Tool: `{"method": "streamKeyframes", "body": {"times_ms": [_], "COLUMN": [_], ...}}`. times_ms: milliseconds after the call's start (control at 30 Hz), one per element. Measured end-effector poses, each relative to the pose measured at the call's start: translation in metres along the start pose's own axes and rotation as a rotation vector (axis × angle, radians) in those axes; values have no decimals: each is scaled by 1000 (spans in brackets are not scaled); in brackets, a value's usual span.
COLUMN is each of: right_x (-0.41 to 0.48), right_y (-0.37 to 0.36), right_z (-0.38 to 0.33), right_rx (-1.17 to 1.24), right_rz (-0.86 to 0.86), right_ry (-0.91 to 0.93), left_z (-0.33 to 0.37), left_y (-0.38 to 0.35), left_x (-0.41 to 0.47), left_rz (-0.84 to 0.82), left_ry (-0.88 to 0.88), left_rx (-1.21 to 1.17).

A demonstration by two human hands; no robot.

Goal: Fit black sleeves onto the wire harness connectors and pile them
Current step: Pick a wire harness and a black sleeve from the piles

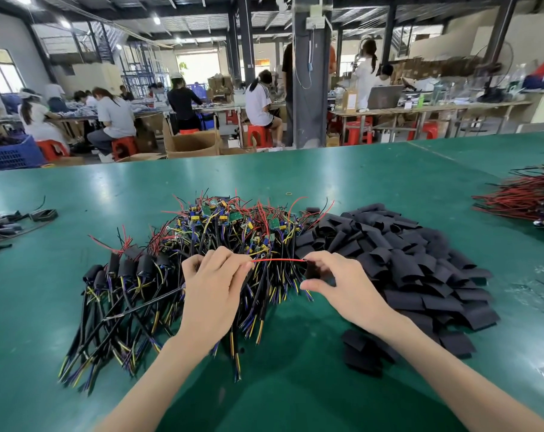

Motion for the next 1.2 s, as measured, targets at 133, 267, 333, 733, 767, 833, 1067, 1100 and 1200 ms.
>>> {"method": "streamKeyframes", "body": {"times_ms": [133,267,333,733,767,833,1067,1100,1200], "right_x": [-2,-3,-3,-3,-3,-3,-15,-18,-28], "right_y": [4,6,7,17,18,19,7,3,-14], "right_z": [-4,-6,-7,-11,-11,-12,-31,-37,-49], "right_rx": [50,51,60,-42,-42,-52,-342,-383,-400], "right_rz": [12,0,8,94,94,96,145,134,44], "right_ry": [0,-4,-12,19,22,53,271,314,386], "left_z": [0,-1,-1,4,3,3,23,29,43], "left_y": [-1,-1,-2,2,2,1,-7,-10,-20], "left_x": [0,-1,-2,1,1,0,-2,-3,-8], "left_rz": [1,15,7,10,3,-20,-81,-106,-208], "left_ry": [-5,-12,-34,-227,-227,-222,-312,-333,-320], "left_rx": [16,32,41,295,304,309,147,115,-86]}}
Point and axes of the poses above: each hand's wrist, its own x-axis towards the middle knuckle, its own y-axis out of the back of the hand, z = x × y, the point moved 6 cm from there along x, towards the middle knuckle, and after that the axes turned 10 degrees about -y, right-handed, at the moved point
